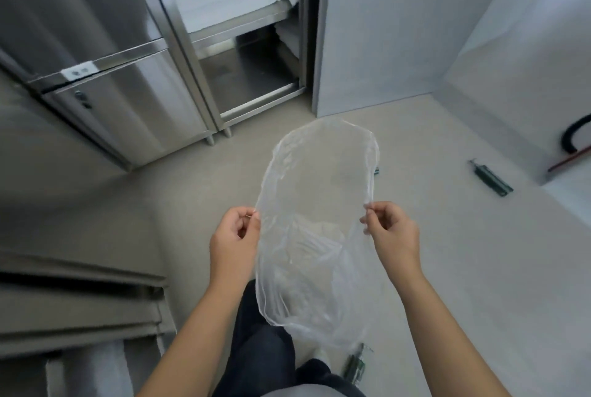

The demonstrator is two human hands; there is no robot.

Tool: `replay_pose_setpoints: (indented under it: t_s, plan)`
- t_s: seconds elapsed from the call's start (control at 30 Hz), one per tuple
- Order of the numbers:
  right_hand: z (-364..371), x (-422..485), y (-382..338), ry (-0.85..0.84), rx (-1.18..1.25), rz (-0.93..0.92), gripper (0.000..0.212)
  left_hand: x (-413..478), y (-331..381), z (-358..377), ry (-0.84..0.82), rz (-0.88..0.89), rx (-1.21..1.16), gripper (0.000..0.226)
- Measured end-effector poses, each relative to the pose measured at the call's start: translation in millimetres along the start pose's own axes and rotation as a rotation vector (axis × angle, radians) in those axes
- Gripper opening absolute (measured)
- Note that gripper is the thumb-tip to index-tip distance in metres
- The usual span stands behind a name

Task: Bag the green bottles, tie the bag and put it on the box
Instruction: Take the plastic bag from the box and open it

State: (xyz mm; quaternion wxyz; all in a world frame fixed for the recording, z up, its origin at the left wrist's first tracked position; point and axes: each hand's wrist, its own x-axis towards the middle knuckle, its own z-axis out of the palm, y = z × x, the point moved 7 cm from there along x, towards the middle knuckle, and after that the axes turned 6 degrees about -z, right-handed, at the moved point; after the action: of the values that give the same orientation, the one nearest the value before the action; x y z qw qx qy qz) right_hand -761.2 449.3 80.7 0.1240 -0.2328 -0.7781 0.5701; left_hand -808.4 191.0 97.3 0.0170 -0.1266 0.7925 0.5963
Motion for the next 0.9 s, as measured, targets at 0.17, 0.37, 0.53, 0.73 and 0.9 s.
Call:
replay_pose_setpoints:
  t_s: [0.17, 0.37, 0.53, 0.73, 0.9]
  plan:
    - [22, 56, -9, 0.075, -0.045, 0.053, 0.018, 82, 12, 27, -0.110, 0.008, 0.001, 0.019]
    - [49, 129, -47, 0.119, -0.093, 0.060, 0.011, 176, 42, 48, -0.194, 0.037, -0.002, 0.016]
    - [65, 179, -58, 0.161, -0.093, 0.064, 0.011, 233, 57, 65, -0.229, 0.037, -0.004, 0.017]
    - [75, 231, -54, 0.165, -0.084, 0.099, 0.021, 282, 54, 93, -0.221, -0.044, -0.017, 0.017]
    - [65, 300, -36, 0.202, -0.084, 0.141, 0.018, 336, 71, 145, -0.229, -0.055, -0.002, 0.019]
